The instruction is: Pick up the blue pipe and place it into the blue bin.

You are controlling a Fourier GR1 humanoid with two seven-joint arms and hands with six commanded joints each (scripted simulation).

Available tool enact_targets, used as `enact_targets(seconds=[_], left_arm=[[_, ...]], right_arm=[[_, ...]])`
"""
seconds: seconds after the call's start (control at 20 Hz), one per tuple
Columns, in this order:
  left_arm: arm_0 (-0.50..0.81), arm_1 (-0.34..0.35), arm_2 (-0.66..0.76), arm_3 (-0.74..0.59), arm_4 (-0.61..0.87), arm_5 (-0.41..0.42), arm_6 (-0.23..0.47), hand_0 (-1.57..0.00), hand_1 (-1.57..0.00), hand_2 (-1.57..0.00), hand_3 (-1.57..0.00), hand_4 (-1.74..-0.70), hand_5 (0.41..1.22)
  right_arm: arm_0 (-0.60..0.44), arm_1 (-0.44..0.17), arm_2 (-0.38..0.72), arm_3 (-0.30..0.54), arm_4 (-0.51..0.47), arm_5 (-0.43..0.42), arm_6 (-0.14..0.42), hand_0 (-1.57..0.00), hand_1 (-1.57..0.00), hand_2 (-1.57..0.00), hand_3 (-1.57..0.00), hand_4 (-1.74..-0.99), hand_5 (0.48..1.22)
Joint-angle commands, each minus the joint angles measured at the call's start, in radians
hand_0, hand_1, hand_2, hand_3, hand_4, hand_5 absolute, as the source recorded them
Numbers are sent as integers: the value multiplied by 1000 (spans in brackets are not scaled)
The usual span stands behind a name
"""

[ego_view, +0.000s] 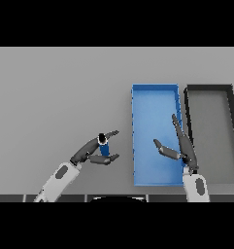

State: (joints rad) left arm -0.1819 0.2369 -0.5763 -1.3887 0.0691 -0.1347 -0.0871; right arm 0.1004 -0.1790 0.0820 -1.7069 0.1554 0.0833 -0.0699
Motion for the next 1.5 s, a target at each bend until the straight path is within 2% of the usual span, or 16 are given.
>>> enact_targets(seconds=[0.0, 0.05, 0.1, 0.2, 0.3, 0.4, 0.5, 0.7, 0.85, 0.95, 1.05, 1.2, 1.45], left_arm=[[-1, -6, 7, -1, 21, -11, -1, 1, -118, -269, -202, -1217, 635], [-2, -19, 11, 9, 36, -15, 1, -39, -248, -417, -345, -1268, 675], [9, -27, 12, 4, 52, -23, -15, -179, -411, -578, -590, -1301, 784], [9, -59, 6, 13, 41, 0, -22, -648, -828, -936, -914, -1450, 941], [15, -66, 0, 7, 31, 4, -29, -981, -1095, -1164, -1112, -1551, 1042], [12, -60, -13, -3, 31, 4, -23, -1193, -1266, -1311, -1258, -1617, 1106], [7, -62, -27, -8, 10, 24, -20, -1329, -1376, -1404, -1370, -1561, 1148], [21, -80, -41, -8, -29, 39, -76, -1472, -1491, -1503, -1489, -1502, 1191], [18, -94, -24, -93, -5, 38, -119, -1520, -1530, -1536, -1529, -1485, 1206], [8, -110, -21, -117, -6, 38, -126, -1539, -1545, -1549, -1544, -1480, 1211], [-26, -130, -13, -138, -6, 40, -70, -1550, -1554, -1557, -1554, -1476, 1215], [-48, -132, -18, -178, -21, 25, -32, -1560, -1562, -1564, -1562, -1473, 1218], [-56, -135, -7, -204, -14, -15, 19, -1568, -1568, -1569, -1568, -1473, 1220]], right_arm=[[-8, 9, 8, -9, 3, -4, 13, 1, 1, 1, 1, -1188, 556], [-13, 8, -1, 2, -6, -4, 15, 1, 1, 1, 1, -1196, 560], [-4, 2, -1, 0, -7, 3, 6, 1, 1, 1, 1, -1192, 560], [14, 3, 3, 4, -3, 6, -14, 1, 1, 1, 1, -1189, 562], [12, 2, 2, 6, 1, 2, -14, 1, 1, 1, 1, -1182, 562], [2, 9, 4, 13, 8, -6, -6, 1, 1, 1, 1, -1178, 561], [3, -3, -1, 9, 2, 2, -9, 1, 1, 1, 1, -1176, 559], [-14, 6, 3, 28, 10, -4, -6, 1, 1, 1, 1, -1166, 556], [-6, -2, 2, 4, 4, 2, 1, 1, 1, 1, 1, -1154, 550], [-11, 3, 9, 22, 29, -11, 5, 1, 1, 1, 1, -1144, 551], [0, -5, 9, 3, 25, -4, -2, 1, 1, 1, 1, -1138, 555], [-8, -5, 4, 22, 34, -14, -2, 1, 1, 1, 1, -1128, 564], [15, -7, 3, -1, 33, -16, -6, 1, 1, 1, 1, -1124, 578]])
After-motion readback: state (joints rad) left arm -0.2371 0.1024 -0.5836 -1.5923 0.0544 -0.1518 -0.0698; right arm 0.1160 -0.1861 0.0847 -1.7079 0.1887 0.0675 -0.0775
